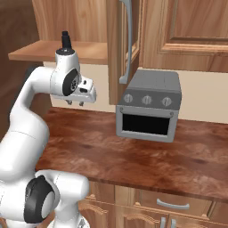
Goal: Retrieve the shaker from the cabinet and place it next the steak on a plate on the dining table.
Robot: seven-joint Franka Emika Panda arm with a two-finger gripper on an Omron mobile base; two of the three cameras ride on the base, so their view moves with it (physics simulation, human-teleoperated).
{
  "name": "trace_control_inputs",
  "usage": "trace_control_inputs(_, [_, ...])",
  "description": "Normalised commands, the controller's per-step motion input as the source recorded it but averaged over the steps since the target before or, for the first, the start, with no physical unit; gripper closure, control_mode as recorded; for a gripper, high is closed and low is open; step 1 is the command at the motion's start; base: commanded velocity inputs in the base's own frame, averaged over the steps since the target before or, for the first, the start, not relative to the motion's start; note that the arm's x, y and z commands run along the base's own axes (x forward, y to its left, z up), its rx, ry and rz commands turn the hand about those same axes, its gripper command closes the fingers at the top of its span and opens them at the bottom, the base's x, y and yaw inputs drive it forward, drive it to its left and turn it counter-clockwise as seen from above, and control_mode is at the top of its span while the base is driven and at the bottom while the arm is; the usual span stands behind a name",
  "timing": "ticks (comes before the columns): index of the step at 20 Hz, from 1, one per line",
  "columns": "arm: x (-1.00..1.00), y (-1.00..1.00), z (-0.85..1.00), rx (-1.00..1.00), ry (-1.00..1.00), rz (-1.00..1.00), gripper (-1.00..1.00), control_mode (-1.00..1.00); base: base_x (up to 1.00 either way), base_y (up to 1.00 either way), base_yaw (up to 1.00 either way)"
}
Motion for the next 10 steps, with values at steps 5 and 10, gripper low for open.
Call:
trace_control_inputs(5, [-0.4,0.0,0.0,0.0,-0.04,0.0,-1.0,-1.0,0.0,0.0,0.0])
trace_control_inputs(10, [-0.55,0.0,0.07,-0.02,-0.22,0.0,-1.0,-1.0,0.0,0.0,0.0])
